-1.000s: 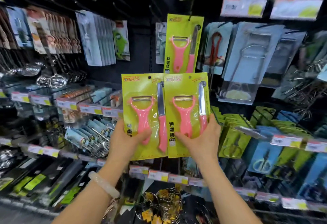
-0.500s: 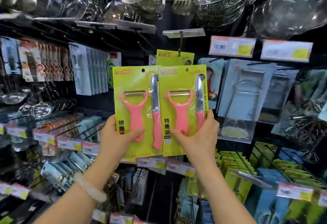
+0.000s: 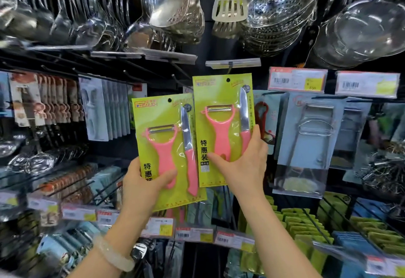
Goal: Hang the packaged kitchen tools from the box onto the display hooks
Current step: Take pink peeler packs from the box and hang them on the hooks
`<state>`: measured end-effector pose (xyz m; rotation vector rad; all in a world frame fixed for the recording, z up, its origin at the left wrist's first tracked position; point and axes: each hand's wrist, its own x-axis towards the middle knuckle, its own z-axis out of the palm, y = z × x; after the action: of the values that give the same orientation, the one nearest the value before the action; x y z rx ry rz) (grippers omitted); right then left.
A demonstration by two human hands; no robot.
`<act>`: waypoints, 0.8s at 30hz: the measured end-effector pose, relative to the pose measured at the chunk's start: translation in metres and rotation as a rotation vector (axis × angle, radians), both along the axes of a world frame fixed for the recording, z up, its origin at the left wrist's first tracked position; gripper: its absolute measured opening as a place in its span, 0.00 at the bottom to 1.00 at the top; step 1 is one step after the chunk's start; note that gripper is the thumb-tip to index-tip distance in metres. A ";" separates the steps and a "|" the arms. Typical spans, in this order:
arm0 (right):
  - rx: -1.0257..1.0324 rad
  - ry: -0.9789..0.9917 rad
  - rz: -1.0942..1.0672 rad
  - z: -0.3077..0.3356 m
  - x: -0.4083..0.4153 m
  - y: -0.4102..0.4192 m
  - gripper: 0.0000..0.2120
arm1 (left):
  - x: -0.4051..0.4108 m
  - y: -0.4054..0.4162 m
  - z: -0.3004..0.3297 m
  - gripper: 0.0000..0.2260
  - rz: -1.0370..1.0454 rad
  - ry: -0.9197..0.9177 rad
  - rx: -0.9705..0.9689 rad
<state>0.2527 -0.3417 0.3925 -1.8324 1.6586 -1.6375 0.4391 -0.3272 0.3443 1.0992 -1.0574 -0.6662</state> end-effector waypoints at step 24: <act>0.151 -0.036 0.289 -0.042 0.041 0.007 0.44 | -0.003 -0.009 -0.024 0.21 -0.121 -0.063 -0.049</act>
<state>0.2935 -0.3347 0.3504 -1.8529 1.3842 -1.3792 0.4359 -0.3365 0.3207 1.0253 -1.1961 -0.7013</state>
